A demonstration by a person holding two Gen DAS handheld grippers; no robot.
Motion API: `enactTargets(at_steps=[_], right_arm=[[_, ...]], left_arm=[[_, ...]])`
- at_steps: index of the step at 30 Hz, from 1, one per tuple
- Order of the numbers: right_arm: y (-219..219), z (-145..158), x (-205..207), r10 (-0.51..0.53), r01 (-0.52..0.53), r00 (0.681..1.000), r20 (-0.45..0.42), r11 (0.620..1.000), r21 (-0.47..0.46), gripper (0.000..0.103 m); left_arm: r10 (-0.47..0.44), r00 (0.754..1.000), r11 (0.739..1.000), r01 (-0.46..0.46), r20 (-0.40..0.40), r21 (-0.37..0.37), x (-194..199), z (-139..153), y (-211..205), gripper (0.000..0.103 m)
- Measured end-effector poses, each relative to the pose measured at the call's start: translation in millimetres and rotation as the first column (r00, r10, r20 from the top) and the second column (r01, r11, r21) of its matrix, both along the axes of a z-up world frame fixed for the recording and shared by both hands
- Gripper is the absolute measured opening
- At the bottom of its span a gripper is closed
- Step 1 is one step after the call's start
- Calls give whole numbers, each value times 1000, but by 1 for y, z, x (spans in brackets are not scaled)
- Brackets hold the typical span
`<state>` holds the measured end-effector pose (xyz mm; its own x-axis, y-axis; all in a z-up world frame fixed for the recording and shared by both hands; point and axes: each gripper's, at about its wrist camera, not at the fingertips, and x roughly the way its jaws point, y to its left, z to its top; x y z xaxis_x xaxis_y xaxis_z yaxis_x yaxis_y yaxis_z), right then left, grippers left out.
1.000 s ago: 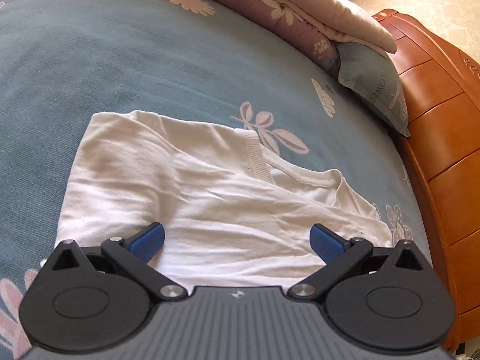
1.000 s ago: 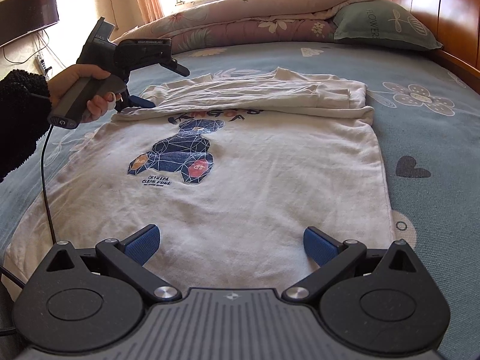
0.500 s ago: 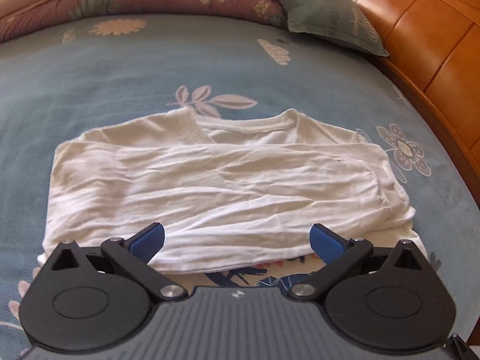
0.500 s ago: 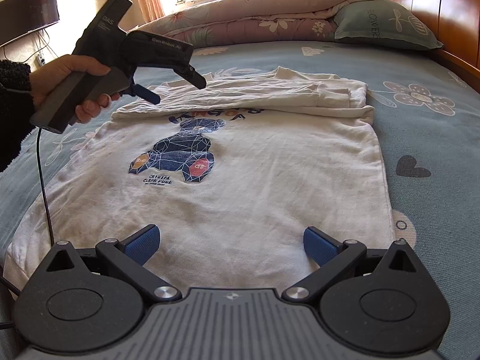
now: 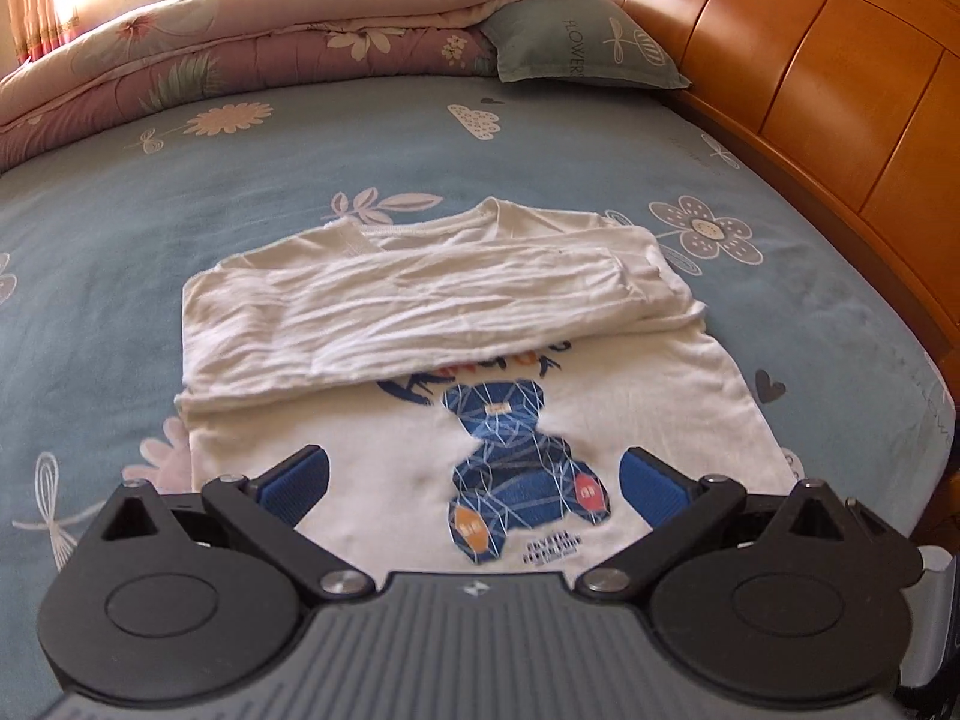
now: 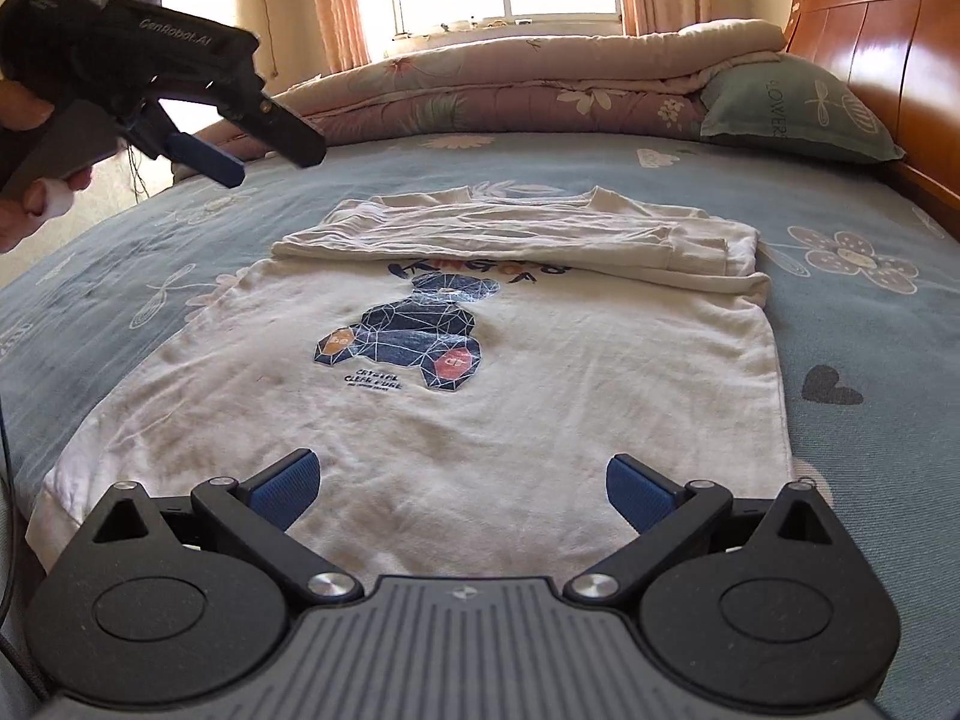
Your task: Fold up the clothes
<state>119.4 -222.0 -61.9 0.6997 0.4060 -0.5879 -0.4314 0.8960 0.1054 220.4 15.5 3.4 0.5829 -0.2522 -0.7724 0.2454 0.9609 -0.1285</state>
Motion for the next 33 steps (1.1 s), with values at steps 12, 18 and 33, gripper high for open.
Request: enactTargets(at_steps=[12, 18, 33], right_arm=[[1, -26, -5, -65, 60, 996, -62, 994, -87, 103], [4, -29, -8, -90, 86, 995, -39, 992, -96, 103], [32, 1, 17, -7, 5, 1000, -19, 998, -66, 103]], left_arm=[[60, 994, 998, -58, -93, 22, -61, -93, -4, 102], [77, 997, 996, -77, -7, -44, -90, -96, 5, 102], [146, 981, 989, -140, 128, -56, -103, -66, 45, 102]])
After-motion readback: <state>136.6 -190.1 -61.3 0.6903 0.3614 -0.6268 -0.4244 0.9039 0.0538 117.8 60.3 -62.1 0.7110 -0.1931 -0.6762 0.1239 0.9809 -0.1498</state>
